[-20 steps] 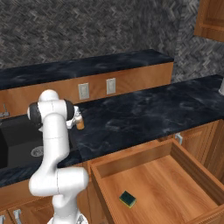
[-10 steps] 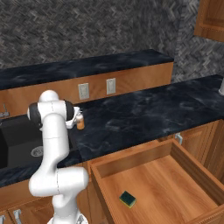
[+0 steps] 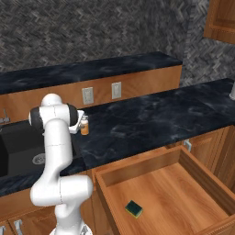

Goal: Restock the sink supplies by placing the sponge and soap dispenser on the counter and next to the sink. Make sure the soap dispenser is upright.

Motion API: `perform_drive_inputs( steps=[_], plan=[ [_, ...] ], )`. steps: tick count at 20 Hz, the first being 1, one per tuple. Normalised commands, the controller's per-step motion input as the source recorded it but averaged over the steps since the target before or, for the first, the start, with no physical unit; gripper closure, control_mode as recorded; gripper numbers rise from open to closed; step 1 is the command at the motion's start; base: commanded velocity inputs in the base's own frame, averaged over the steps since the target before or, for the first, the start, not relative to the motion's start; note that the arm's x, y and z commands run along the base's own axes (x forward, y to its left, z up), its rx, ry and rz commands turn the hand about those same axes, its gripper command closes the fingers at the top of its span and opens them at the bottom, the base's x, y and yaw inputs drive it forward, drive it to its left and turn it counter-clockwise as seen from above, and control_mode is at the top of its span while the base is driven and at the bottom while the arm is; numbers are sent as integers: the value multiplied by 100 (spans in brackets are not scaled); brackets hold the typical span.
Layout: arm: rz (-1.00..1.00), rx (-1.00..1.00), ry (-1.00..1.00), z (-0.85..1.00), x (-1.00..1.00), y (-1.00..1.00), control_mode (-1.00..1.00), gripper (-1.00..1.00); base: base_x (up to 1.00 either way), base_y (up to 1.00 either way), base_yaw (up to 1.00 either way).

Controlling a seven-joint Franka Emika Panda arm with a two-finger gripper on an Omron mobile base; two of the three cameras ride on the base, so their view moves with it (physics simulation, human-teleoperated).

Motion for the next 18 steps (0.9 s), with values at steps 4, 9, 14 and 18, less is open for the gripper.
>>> perform_drive_inputs(
  steps=[4,9,14,18],
  plan=[
    [0,0,-6,2,0,0,-100,-100,0,0,0],
    [0,0,-4,9,0,0,-100,-100,0,0,0],
    [1,0,-2,15,0,8,-100,-100,0,0,0],
    [1,0,-2,12,0,25,-100,-100,0,0,0]
  ],
)
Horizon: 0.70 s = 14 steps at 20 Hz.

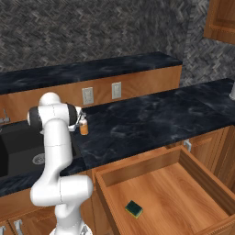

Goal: Restock the sink supplies by placing the sponge and soap dispenser on the counter and next to the sink. Make sure the soap dispenser is upright.

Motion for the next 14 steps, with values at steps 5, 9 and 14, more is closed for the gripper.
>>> perform_drive_inputs(
  steps=[5,9,14],
  plan=[
    [0,0,0,1,-9,33,-100,-100,0,0,0],
    [0,0,-6,17,-31,24,-100,-100,0,0,0],
    [0,0,-17,46,-42,17,-100,-100,0,0,0]
  ],
)
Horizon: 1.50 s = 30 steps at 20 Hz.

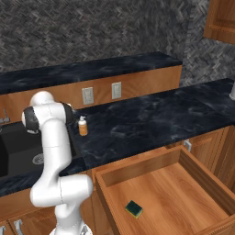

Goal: Restock the sink supplies by placing the sponge and soap dispenser on the counter and next to the sink. Make sure the soap dispenser is upright.

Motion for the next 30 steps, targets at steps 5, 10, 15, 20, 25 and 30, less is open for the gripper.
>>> perform_drive_inputs(
  steps=[5,10,15,20,25,30],
  plan=[
    [0,2,-31,68,-68,-20,-100,-100,0,0,0],
    [0,13,-37,50,-95,-84,-100,-100,0,0,0],
    [0,23,-33,45,-95,-100,-100,-100,0,0,0],
    [0,30,-30,38,-99,-100,-100,-100,0,0,0],
    [0,33,-26,37,-93,-100,-100,-100,0,0,0],
    [0,40,-16,17,-91,-100,-100,-100,0,0,0]
  ],
)
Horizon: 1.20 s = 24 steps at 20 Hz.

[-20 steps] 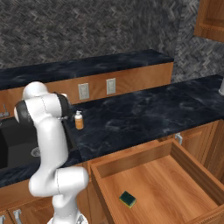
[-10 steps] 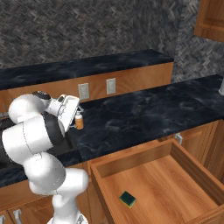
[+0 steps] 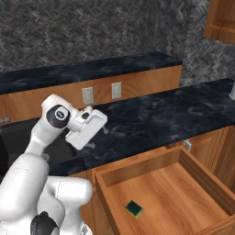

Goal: Restock the sink supplies by placing the sponge and soap dispenser on the counter and next to the sink. Make sure the soap dispenser is upright.

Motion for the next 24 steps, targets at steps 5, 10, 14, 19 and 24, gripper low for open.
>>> perform_drive_inputs(
  steps=[5,10,14,19,24],
  plan=[
    [4,41,-2,1,-59,-100,-100,-100,0,0,0],
    [15,35,5,-35,-11,-77,-100,-100,0,0,0],
    [18,10,13,-54,0,-15,-100,-100,0,0,0],
    [19,4,9,-64,0,-13,-100,-100,0,0,0],
    [11,5,16,-69,5,0,-100,-100,0,0,0]
  ],
)
